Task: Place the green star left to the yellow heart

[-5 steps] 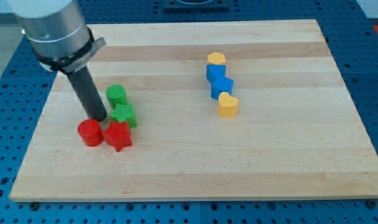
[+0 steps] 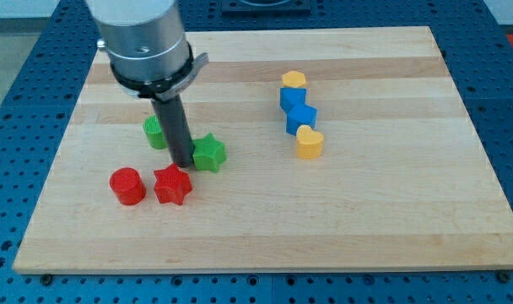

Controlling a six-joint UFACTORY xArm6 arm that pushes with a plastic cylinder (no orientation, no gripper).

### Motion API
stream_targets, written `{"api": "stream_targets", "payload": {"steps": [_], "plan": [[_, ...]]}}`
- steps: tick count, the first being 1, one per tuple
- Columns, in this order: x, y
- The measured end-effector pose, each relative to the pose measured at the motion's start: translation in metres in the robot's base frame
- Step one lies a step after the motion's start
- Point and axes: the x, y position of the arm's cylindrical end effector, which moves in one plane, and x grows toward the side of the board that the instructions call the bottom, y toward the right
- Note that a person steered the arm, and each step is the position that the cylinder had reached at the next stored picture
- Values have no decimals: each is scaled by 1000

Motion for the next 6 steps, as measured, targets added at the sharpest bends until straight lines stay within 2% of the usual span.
{"api": "stream_targets", "payload": {"steps": [2,4,6], "plan": [[7,10],[12,70],[56,96]]}}
